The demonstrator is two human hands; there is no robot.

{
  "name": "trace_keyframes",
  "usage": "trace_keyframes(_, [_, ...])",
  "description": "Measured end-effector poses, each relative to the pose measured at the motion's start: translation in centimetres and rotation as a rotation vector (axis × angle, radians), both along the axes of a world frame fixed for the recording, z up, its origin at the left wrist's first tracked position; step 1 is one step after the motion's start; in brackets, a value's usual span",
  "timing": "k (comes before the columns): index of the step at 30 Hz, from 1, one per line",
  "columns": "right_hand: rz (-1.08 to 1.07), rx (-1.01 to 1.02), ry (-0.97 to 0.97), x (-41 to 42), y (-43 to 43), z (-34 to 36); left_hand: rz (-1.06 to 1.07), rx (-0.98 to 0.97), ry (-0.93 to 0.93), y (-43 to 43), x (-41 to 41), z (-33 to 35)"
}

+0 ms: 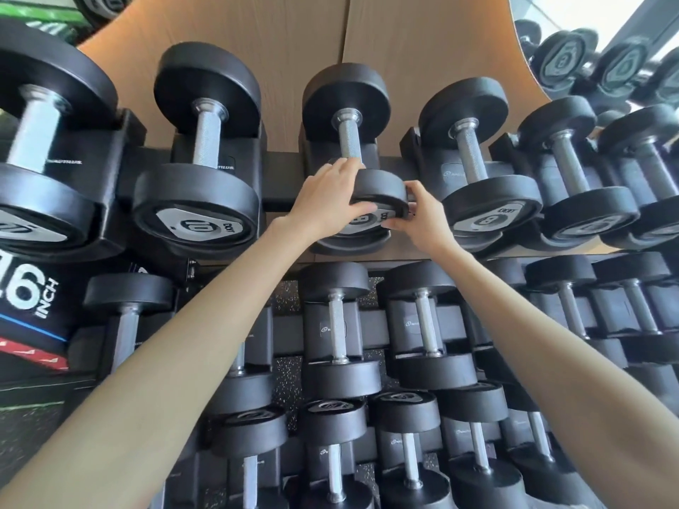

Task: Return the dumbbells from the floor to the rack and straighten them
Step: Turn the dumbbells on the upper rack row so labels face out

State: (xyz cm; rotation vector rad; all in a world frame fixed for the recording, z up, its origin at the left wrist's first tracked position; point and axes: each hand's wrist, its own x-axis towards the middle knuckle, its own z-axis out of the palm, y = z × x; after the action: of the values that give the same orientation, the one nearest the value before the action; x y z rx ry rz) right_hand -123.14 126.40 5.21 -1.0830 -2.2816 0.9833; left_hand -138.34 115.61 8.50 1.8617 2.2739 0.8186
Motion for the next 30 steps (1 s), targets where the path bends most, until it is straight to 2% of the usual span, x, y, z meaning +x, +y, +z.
trace_keyframes(3, [0.016,-0.086,0.053,0.0,0.2,-0.9,0.033,0.022,-0.047,0.7,0.6,-0.2])
trace_keyframes(6, [0.051,-0.071,0.073,0.1,0.6,-1.1,0.058,0.092,-0.053,0.7,0.8,-0.9])
trace_keyframes(13, [0.173,0.104,-0.108,-0.6,0.9,0.4,0.067,0.206,-0.182,-0.5,0.0,-1.2])
trace_keyframes(17, [0.258,0.295,-0.262,-1.0,0.9,2.3,0.049,0.284,-0.323,-1.1,-0.9,-2.5])
trace_keyframes(21, [0.325,0.618,-0.515,-1.4,0.5,5.2,0.055,0.333,-0.539,-1.5,-1.3,-5.1])
trace_keyframes(25, [0.382,0.9,-0.659,-2.9,-1.0,7.2,0.052,0.314,-0.772,-1.9,-1.9,-6.7])
trace_keyframes(28, [0.359,0.95,-0.675,-3.4,-1.6,7.4,0.011,0.251,-0.818,-2.3,-2.8,-7.1])
trace_keyframes(30, [0.303,0.859,-0.596,-2.7,-1.4,6.5,0.014,0.192,-0.745,-2.1,-3.0,-7.3])
